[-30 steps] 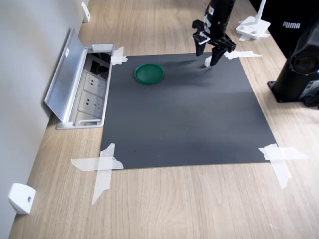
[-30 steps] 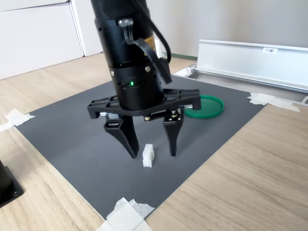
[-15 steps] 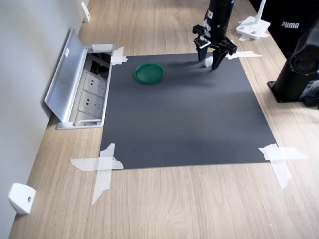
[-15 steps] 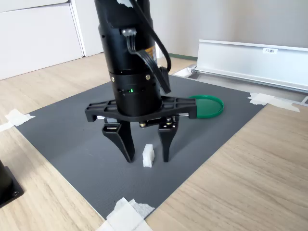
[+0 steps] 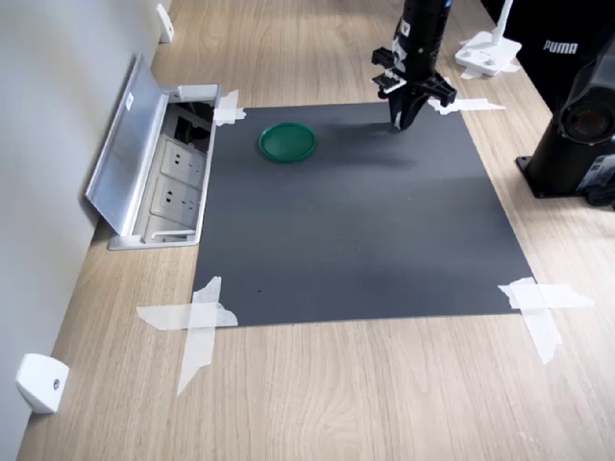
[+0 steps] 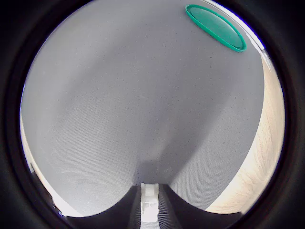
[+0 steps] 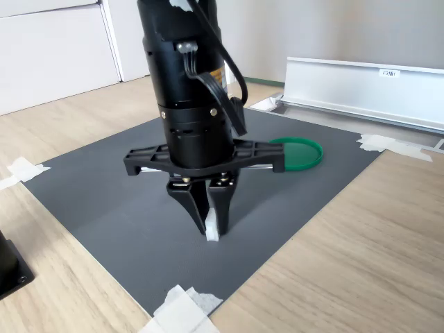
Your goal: Grasp a white terminal and put it on the green lid.
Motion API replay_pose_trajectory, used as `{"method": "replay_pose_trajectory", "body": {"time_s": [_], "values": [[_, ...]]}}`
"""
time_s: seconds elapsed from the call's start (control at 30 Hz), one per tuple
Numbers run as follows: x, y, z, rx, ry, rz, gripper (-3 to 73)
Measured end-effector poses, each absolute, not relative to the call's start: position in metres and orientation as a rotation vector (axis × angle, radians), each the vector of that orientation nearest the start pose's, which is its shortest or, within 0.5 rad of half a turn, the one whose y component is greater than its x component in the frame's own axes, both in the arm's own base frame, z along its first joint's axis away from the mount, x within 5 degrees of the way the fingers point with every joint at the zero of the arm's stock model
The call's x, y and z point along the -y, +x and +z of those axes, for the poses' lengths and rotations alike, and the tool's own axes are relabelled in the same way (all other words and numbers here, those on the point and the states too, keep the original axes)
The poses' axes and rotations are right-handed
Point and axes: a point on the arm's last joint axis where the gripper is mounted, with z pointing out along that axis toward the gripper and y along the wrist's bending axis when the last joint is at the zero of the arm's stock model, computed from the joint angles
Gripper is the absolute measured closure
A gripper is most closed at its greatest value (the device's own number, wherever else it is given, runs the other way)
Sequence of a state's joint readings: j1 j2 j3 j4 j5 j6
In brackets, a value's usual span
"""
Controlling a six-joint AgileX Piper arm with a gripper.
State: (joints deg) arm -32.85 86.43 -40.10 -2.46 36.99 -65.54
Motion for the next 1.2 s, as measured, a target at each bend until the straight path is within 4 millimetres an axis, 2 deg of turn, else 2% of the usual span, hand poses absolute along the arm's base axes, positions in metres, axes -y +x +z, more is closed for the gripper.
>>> {"method": "replay_pose_trajectory", "body": {"time_s": [0.17, 0.33, 0.47, 0.57, 0.7, 0.83, 0.93, 1.07, 1.2], "values": [[0.136, 0.206, 0.175, -2.892, -0.888, -0.256, 61.1], [0.144, 0.223, 0.205, -2.885, -0.802, -0.248, 61.1], [0.152, 0.245, 0.245, -2.812, -0.725, -0.293, 61.1], [0.146, 0.268, 0.271, -2.746, -0.743, -0.335, 61.1], [0.132, 0.306, 0.288, -2.693, -0.758, -0.341, 61.1], [0.119, 0.336, 0.278, -2.698, -0.789, -0.309, 61.1], [0.104, 0.354, 0.256, -2.723, -0.854, -0.266, 61.1], [0.092, 0.368, 0.225, -2.774, -0.895, -0.220, 61.1], [0.096, 0.375, 0.208, -2.804, -0.887, -0.246, 61.1]]}}
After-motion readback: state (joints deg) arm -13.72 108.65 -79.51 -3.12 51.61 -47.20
